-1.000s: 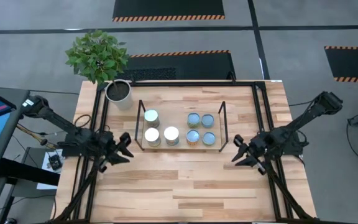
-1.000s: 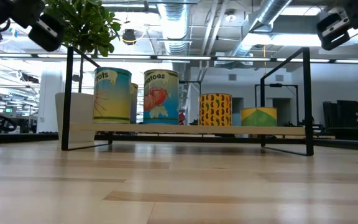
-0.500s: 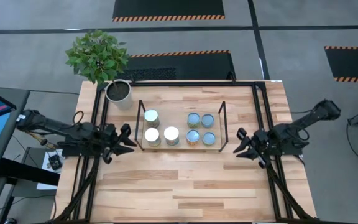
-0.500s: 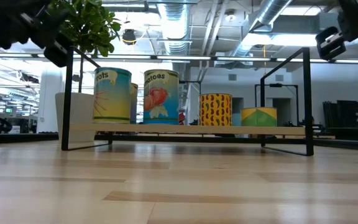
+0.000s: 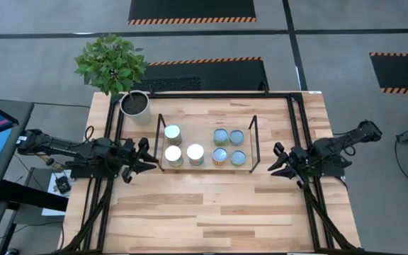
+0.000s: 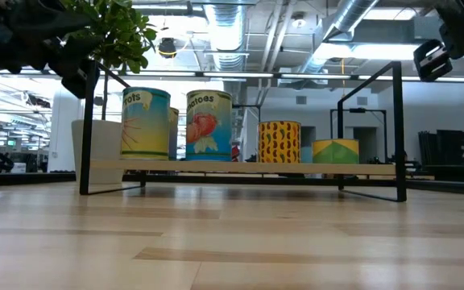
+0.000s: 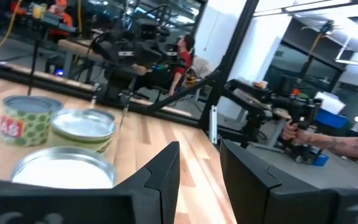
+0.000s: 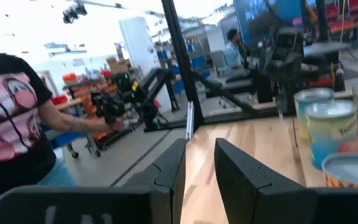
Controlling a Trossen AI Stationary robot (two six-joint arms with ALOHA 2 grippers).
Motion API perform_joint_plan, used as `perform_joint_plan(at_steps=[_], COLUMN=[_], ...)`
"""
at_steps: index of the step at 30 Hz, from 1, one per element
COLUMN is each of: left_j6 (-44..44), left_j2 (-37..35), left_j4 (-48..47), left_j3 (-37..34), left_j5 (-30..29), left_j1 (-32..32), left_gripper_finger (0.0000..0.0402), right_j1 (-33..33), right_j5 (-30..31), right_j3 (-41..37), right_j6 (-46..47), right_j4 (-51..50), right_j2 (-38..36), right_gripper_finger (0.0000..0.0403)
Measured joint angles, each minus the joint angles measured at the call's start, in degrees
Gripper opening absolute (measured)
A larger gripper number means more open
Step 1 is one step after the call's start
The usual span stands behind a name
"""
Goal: Pick and place cans onto a shelf
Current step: Return to Home Position
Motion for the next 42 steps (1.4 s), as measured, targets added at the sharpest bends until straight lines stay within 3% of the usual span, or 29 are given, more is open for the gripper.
perform_joint_plan(at_steps=[6,25,37,42], left_j6=[0.8,0.7,15.7,14.3], left_j2=[-3.4,-22.3,-22.4,-22.4], left_j4=[-3.1,-26.1,-27.4,-42.0], left_j3=[0.3,0.6,0.7,5.4], left_j5=[0.5,0.6,-1.0,-5.5], left_j1=[0.0,0.0,-0.1,-0.1], left_gripper_finger=[0.0105,0.0105,0.0105,0.0105], right_j1=[0.0,-2.3,-6.1,-6.1], right_j5=[0.0,-0.2,-1.2,-1.4], right_j3=[-0.8,-3.0,-3.0,-1.7], right_j6=[-1.5,0.6,-1.1,-0.1], right_j4=[0.1,-9.9,-10.6,-14.3], right_j2=[-6.0,-5.9,-5.9,-5.9], right_gripper_finger=[0.0111,0.0111,0.0111,0.0111])
